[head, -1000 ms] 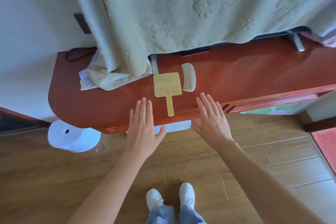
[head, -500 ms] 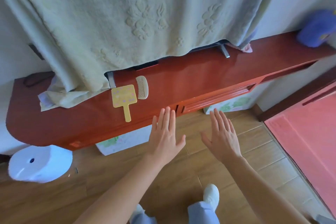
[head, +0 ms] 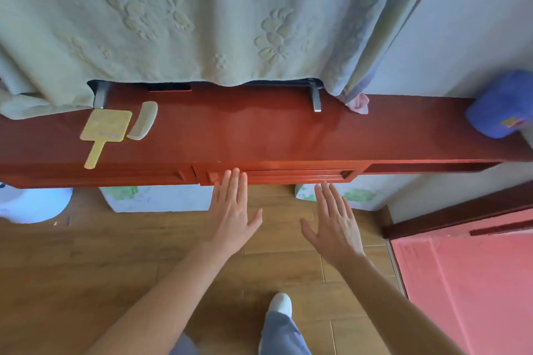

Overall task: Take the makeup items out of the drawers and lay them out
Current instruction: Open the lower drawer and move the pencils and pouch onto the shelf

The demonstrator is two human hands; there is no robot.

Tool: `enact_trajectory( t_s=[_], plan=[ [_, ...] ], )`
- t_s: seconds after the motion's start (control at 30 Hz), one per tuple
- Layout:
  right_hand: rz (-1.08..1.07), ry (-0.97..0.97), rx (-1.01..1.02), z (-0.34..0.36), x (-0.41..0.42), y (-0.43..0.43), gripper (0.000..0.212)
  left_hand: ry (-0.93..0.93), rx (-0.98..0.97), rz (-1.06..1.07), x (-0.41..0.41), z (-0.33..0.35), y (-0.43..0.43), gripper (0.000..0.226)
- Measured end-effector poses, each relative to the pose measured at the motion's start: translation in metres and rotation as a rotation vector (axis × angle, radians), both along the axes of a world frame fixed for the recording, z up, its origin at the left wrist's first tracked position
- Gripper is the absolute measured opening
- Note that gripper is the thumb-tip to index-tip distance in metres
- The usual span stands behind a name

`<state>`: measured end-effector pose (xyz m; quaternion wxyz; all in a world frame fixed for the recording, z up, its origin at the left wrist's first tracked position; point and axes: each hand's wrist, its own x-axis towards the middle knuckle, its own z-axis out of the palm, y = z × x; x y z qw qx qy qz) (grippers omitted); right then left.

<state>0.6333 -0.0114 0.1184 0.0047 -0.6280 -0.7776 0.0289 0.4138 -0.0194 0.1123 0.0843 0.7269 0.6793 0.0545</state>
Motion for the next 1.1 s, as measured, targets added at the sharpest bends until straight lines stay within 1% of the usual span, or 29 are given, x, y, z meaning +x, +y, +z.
enact_trajectory(
  t_s=[0.13,0.27,0.33,0.4,0.43,0.5,0.57,0.6,0.67,0.7,0.73,0.77,0.8,0.83,0.9,1.0,1.1],
  plan=[
    [0.030,0.010,-0.043,-0.010,0.028,0.016,0.075,-0.002,-0.031,0.040,0.031,-0.004,0.006,0.076],
    [0.037,0.076,-0.062,-0.030,0.038,0.031,0.074,0.015,-0.087,0.010,0.042,-0.029,0.015,0.074],
    [0.009,0.147,-0.097,-0.043,0.037,0.037,0.074,-0.033,-0.146,0.012,0.044,-0.047,0.021,0.074],
    [-0.050,0.283,-0.161,-0.059,0.030,0.043,0.069,-0.148,-0.182,0.081,0.047,-0.064,0.029,0.074],
    [-0.098,0.398,-0.234,-0.067,0.026,0.048,0.066,-0.240,-0.182,0.159,0.049,-0.076,0.035,0.071],
    [-0.269,0.690,-0.401,-0.086,0.017,0.062,0.061,-0.547,-0.244,0.376,0.053,-0.094,0.051,0.062],
    [-0.554,1.038,-0.552,-0.103,0.004,0.080,0.055,-0.837,-0.297,0.637,0.055,-0.108,0.069,0.056],
    [-0.737,1.244,-0.616,-0.110,-0.002,0.090,0.054,-0.924,-0.273,0.769,0.055,-0.116,0.076,0.054],
    [-1.095,1.678,-0.665,-0.124,-0.010,0.108,0.058,-1.108,-0.235,1.033,0.054,-0.131,0.088,0.050],
    [-1.227,1.875,-0.656,-0.131,-0.010,0.117,0.062,-1.273,-0.220,1.176,0.052,-0.137,0.093,0.047],
    [-1.303,2.031,-0.638,-0.137,-0.008,0.125,0.066,-1.480,-0.199,1.304,0.049,-0.140,0.098,0.042],
    [-1.334,2.148,-0.621,-0.142,-0.005,0.132,0.070,-1.704,-0.181,1.393,0.044,-0.143,0.102,0.037],
    [-1.345,2.235,-0.602,-0.145,-0.001,0.137,0.073,-1.899,-0.141,1.445,0.038,-0.145,0.106,0.034],
    [-1.356,2.305,-0.585,-0.148,0.002,0.141,0.074,-2.044,-0.098,1.463,0.032,-0.146,0.110,0.039],
    [-1.388,2.388,-0.563,-0.153,0.008,0.148,0.072,-2.236,-0.036,1.467,0.023,-0.149,0.116,0.047],
    [-1.372,2.420,-0.614,-0.154,0.013,0.153,0.065,-2.372,-0.037,1.470,0.020,-0.152,0.119,0.057],
    [-1.344,2.426,-0.688,-0.151,0.016,0.149,0.060,-2.400,-0.028,1.489,0.021,-0.155,0.115,0.062]
  ],
)
